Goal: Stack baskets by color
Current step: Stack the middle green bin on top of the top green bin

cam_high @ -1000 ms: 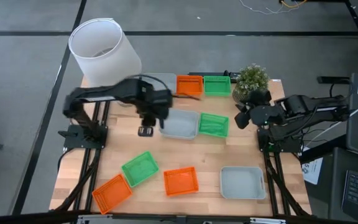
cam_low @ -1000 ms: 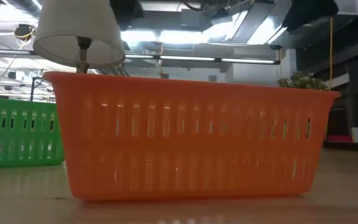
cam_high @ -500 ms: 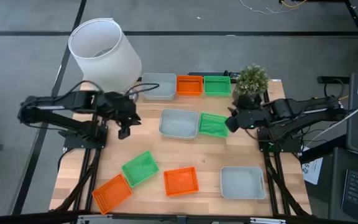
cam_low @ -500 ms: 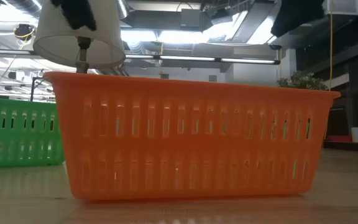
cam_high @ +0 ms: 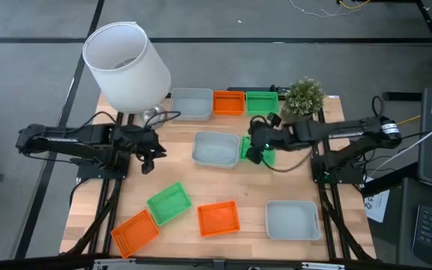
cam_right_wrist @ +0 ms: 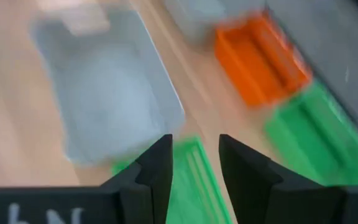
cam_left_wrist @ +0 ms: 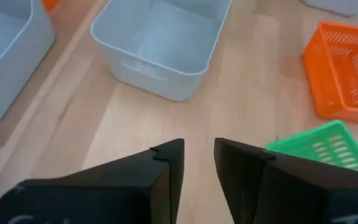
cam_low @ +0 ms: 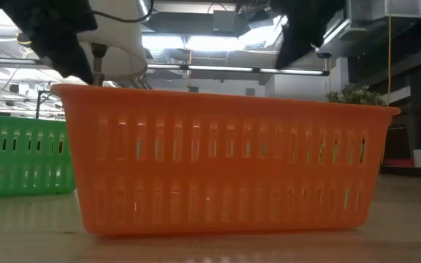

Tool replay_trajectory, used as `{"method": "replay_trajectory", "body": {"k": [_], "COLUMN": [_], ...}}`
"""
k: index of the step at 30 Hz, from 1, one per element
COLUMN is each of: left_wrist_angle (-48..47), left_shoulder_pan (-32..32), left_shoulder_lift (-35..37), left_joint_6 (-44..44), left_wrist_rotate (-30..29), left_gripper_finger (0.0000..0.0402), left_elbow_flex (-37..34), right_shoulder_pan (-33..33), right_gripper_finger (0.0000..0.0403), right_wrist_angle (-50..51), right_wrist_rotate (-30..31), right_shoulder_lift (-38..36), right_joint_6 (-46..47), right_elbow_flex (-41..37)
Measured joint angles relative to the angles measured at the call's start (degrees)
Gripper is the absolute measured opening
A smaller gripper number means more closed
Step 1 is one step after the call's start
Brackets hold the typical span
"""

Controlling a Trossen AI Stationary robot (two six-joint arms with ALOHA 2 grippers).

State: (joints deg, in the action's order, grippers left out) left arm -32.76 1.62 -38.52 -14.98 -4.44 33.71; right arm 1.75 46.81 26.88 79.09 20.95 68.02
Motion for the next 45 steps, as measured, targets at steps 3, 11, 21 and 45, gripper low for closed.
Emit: {"method": "replay_trajectory", "body": {"k": [3,11,21,45], "left_wrist_angle": [1.4,24.9,22.8,14.1], "left_shoulder_pan": [0.0,0.0,-0.3,-3.2], "left_shoulder_lift": [0.0,-6.4,-14.4,-11.9], "left_joint_6": [0.0,1.6,0.0,-2.3], "left_wrist_rotate": [-1.1,3.2,2.6,1.6], "left_gripper_finger": [0.008,0.008,0.008,0.008], "left_elbow_flex": [-1.3,-2.8,-1.0,-0.9], "right_shoulder_pan": [-3.6,-8.8,-11.7,-17.1], "right_gripper_finger": [0.0132,0.0132,0.0132,0.0132], "right_wrist_angle": [6.2,7.9,-5.2,-6.0], "right_wrist_rotate": [-4.2,-6.5,-19.5,-20.7], "right_shoulder_lift": [0.7,0.5,4.6,16.5], "right_joint_6": [2.8,-0.2,-3.8,-11.2], "right_elbow_flex": [0.0,0.0,0.0,0.1]}}
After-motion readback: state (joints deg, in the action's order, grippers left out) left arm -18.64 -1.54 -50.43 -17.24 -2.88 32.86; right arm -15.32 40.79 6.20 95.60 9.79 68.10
